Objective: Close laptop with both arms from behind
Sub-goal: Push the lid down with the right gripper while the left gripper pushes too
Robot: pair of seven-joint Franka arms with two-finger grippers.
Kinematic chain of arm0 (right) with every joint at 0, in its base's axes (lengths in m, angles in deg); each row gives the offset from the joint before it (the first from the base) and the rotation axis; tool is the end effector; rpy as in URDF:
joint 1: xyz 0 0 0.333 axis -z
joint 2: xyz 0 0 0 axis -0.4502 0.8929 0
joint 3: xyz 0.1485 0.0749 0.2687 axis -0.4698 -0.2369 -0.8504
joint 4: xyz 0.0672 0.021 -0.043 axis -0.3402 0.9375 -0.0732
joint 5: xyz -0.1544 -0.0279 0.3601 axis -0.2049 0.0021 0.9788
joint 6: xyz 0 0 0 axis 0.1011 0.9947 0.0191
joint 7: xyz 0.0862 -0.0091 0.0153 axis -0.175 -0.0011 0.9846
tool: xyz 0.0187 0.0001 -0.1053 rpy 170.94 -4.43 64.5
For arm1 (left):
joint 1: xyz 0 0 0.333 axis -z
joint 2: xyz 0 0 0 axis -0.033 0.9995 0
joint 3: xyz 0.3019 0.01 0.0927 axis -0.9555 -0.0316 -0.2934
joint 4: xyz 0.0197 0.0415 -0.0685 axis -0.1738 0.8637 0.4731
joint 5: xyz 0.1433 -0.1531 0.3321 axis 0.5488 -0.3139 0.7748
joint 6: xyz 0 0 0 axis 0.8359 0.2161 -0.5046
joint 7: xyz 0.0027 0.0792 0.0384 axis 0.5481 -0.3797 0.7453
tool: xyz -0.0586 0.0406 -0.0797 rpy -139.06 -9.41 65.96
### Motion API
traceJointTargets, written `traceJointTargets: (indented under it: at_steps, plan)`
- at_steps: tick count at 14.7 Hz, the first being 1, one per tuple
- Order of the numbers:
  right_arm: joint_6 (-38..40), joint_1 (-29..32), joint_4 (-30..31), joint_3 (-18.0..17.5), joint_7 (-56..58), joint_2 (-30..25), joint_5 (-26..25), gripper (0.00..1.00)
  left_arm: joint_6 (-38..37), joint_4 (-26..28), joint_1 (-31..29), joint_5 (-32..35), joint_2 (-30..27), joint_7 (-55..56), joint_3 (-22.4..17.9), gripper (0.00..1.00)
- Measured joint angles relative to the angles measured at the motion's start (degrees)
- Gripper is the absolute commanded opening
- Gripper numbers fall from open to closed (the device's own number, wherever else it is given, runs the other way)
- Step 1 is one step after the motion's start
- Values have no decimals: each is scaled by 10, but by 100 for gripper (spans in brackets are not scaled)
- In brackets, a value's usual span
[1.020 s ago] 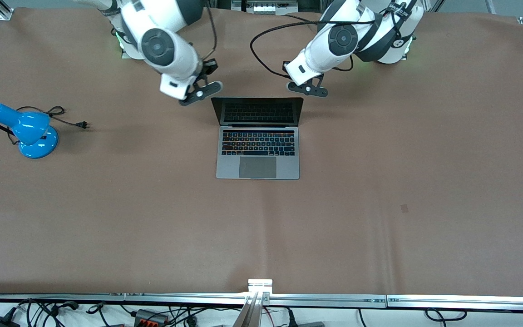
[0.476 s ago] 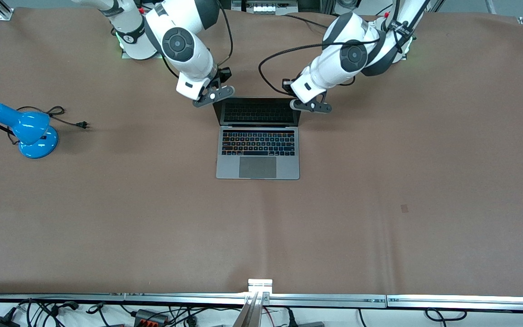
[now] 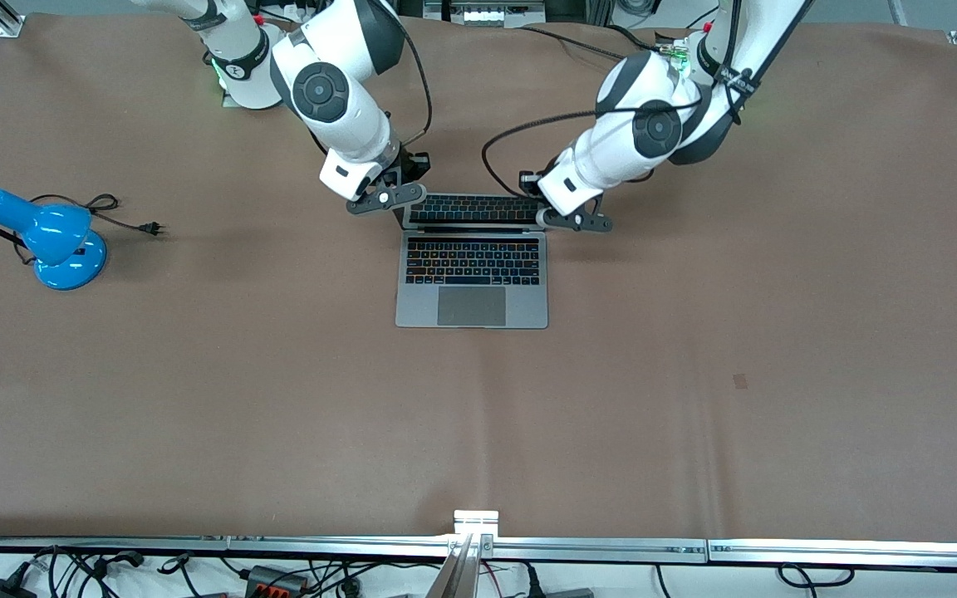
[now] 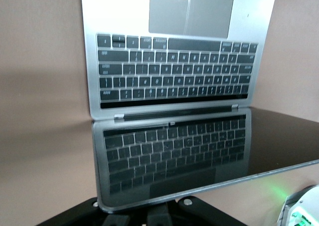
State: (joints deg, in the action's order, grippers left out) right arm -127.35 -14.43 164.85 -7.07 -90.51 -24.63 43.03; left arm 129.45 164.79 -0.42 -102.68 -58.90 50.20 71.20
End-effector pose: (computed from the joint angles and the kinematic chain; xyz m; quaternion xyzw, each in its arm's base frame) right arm 0.4144 0.3645 0.3449 -0.9894 -0.0826 0.0863 0.0823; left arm 0.4375 -0.3576 0.3212 0.9730 0.0179 -0.1259 0.1924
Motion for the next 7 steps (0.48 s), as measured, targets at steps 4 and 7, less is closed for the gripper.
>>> traceJointTargets:
  at_steps: [4, 7]
  plan:
    - [0, 32, -30, 3, 0, 13, -1, 0, 0, -47, -1, 39, 48, 0, -20, 0]
    - [-1, 45, -59, 4, 0, 41, -1, 0, 0, -84, -1, 71, 86, 0, -36, 0]
